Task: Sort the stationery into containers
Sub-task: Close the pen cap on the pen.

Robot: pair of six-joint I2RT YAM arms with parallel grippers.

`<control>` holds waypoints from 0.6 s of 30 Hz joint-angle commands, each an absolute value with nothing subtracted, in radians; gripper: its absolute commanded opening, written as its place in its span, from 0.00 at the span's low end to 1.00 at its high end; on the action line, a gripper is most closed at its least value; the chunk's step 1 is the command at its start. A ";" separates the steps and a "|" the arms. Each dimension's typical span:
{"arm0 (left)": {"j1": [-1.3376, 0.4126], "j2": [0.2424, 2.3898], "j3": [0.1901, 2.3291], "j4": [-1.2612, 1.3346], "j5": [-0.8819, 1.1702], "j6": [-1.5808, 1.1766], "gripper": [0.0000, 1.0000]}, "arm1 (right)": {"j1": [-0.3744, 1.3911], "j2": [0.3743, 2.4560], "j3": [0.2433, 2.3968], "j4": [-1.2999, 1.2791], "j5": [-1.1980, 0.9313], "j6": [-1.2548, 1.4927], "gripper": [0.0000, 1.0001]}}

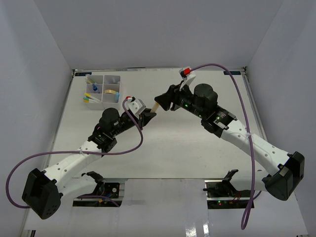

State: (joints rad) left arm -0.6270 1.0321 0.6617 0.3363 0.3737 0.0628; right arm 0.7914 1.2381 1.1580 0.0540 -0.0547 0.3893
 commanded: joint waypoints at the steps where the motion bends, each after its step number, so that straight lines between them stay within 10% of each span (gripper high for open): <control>1: -0.630 1.009 0.657 0.350 0.368 0.061 0.00 | 0.798 1.236 1.207 0.103 -0.048 0.391 0.54; 18: -0.630 1.009 0.650 0.365 0.373 0.051 0.00 | 0.810 1.252 1.184 0.097 -0.061 0.408 0.30</control>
State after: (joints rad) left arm -0.6270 1.0321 0.6605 0.3370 0.3740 0.0551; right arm 0.7998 1.2396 1.1580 0.0586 -0.0544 0.4042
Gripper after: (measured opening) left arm 0.269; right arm 0.354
